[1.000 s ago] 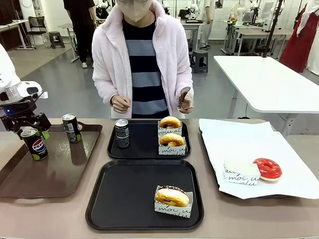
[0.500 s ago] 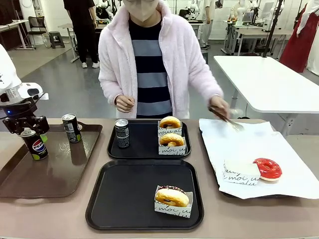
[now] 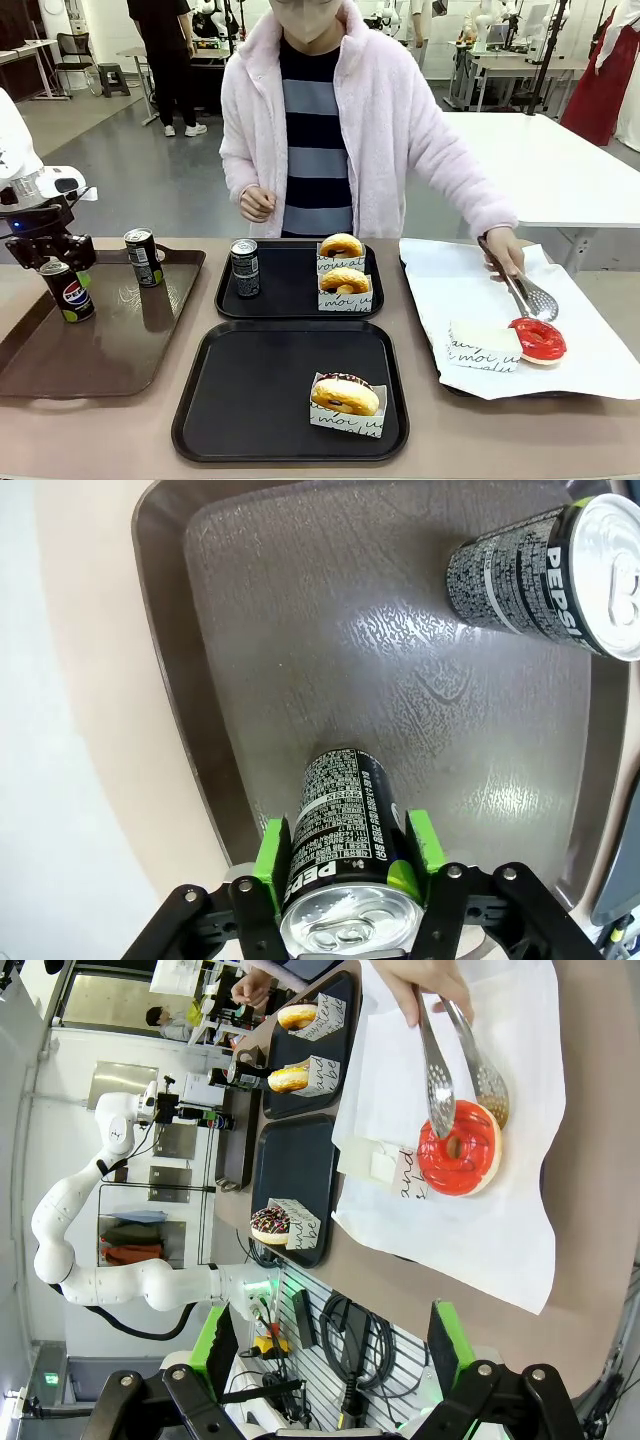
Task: Set up donuts and drinks on trays.
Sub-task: Pick up one Pepsi coke from the Handle tray and place it on the Flat Tray without a Pepsi coke.
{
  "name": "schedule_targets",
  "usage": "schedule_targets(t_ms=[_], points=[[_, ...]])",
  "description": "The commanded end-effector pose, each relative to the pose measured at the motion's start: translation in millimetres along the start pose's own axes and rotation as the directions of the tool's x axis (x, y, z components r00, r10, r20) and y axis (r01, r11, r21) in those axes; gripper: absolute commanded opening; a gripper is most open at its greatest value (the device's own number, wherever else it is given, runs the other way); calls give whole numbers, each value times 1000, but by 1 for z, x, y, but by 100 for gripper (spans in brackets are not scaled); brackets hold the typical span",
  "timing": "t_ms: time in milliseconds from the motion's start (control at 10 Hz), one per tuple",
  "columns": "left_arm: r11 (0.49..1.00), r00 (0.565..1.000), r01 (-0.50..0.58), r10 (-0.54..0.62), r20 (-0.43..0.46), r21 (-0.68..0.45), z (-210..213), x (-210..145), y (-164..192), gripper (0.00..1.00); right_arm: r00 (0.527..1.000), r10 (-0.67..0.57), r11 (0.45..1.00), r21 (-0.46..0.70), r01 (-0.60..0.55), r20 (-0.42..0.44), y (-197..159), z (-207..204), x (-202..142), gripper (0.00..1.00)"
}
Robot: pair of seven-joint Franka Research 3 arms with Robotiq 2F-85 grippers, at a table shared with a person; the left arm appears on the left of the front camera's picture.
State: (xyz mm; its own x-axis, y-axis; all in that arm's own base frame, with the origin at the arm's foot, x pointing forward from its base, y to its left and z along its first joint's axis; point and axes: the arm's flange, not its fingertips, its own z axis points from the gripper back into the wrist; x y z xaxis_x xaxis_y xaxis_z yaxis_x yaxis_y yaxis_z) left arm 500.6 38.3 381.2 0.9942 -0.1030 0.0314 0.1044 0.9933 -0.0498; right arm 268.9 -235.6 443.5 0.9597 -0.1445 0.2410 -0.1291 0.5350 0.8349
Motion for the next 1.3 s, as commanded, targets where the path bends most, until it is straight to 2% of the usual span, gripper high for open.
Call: schedule_targets(t_ms=[0,200,400,900,1000,1100,1200], points=[[1000,996,-9,11,-94,24,28,-8,-8,0,1000,10,1000,15,-10,6,0,0,1,100],[1000,990,-4,6,-141,13,73,-36,-25,0,1000,10,1000,15,-10,6,0,0,1,100],[999,990,38,-38,-136,0,102,-65,-35,0,1000,10,1000,15,-10,6,0,0,1,100],[999,988,36,-38,-149,-13,106,-67,-36,0,1000,10,1000,15,-10,6,0,0,1,100],[999,988,35,-37,-148,-15,110,-72,-36,58,1000,10,1000,15,-10,6,0,0,1,100],[988,978,150,-155,-139,-48,104,-81,-62,58,1000,10,1000,15,-10,6,0,0,1,100],[974,966,216,-224,-131,-70,103,-88,-94,58,1000,10,1000,15,-10,6,0,0,1,100]])
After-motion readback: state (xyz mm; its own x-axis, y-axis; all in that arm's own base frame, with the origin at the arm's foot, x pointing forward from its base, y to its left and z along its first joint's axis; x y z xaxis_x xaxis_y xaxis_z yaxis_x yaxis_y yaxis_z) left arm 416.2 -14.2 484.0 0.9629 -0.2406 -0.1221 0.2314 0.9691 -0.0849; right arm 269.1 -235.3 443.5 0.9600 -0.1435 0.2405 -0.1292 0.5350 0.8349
